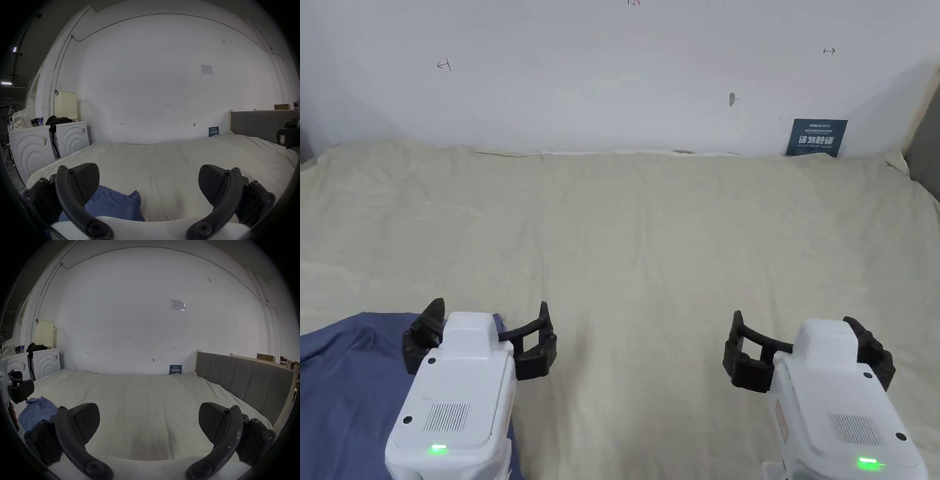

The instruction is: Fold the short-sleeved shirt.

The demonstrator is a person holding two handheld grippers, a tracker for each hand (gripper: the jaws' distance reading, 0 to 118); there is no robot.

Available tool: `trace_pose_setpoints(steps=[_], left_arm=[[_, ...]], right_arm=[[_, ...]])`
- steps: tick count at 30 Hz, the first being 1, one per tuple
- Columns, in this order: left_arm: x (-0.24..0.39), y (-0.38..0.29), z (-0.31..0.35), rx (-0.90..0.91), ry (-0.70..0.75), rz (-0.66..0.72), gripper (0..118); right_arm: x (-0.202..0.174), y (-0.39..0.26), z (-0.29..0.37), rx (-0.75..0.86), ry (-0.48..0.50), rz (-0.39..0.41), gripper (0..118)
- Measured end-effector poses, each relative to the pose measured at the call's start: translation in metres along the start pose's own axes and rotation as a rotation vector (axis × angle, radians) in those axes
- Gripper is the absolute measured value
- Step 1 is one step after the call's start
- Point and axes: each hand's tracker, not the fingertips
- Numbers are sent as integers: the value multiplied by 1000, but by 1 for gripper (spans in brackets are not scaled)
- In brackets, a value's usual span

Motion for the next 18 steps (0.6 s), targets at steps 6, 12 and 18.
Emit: trace_pose_setpoints(steps=[6, 12, 18], left_arm=[[-1, 5, -2, -4, -18, 95, 118], [-44, -5, -19, -95, -216, 1176, 118], [-60, -38, -22, -129, -171, 1656, 118]], right_arm=[[-10, 13, 4, 11, -45, 125, 118], [-58, 12, 11, 288, -326, 824, 118], [-75, -2, 20, 473, -434, 1068, 118]])
